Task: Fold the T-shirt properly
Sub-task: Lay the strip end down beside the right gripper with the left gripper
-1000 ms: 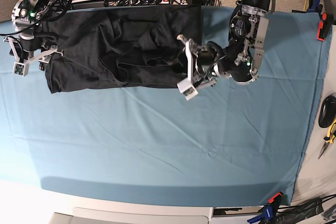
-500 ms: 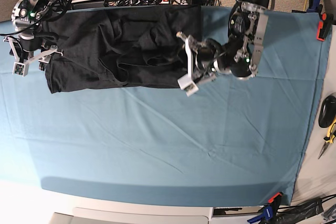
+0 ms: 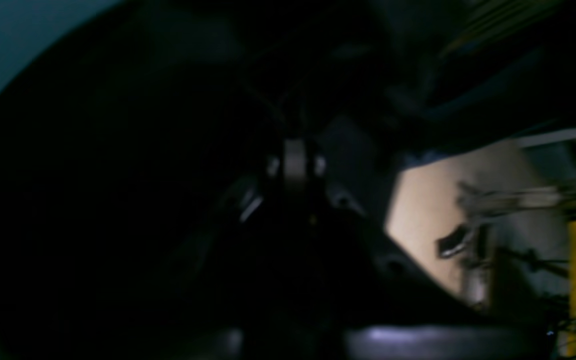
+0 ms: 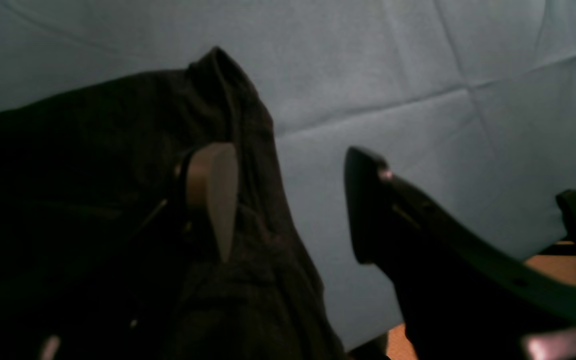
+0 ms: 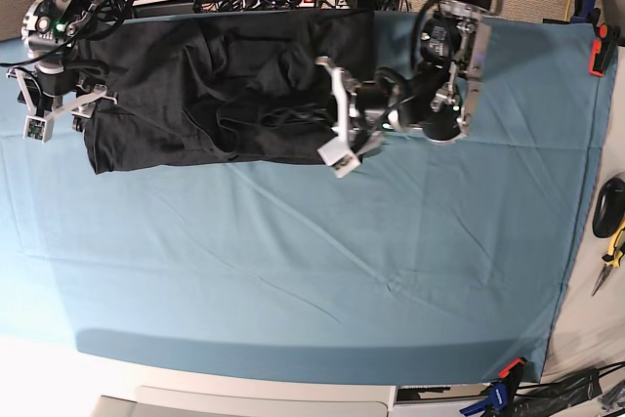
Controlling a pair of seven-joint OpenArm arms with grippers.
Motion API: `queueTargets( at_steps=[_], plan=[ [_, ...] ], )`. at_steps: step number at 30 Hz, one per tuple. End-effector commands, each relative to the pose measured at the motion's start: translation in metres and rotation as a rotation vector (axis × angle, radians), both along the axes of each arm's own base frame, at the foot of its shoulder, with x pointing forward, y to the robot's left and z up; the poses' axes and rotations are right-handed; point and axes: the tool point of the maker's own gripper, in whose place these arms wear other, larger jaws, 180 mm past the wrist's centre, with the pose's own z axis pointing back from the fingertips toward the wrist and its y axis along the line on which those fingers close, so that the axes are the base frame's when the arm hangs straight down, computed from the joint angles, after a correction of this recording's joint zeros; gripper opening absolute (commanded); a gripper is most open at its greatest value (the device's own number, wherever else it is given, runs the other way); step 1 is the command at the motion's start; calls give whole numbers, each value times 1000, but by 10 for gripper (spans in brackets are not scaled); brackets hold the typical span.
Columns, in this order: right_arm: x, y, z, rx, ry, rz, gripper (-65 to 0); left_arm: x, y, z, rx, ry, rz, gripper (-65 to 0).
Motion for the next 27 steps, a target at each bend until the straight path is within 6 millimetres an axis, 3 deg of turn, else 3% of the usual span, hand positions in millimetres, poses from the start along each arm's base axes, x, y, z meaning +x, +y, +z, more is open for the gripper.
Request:
queueTargets(
  at_steps=[1,13,18,27],
  plan=[
    [7,-3,14,-25,-48,10,-310,1,-12,17,-62,-26,-11,-650],
    [7,-3,14,-26,-48,11,-311,-94,-89,27,-162,30,-304,-650],
    [7,-3,14,-25,-48,11,-311,-105,-100,34,-181,15,-351,-650],
    [7,-2,14,-20,-53,13,-311,-107,-102,36,-195,-5,-365,-650]
  ],
)
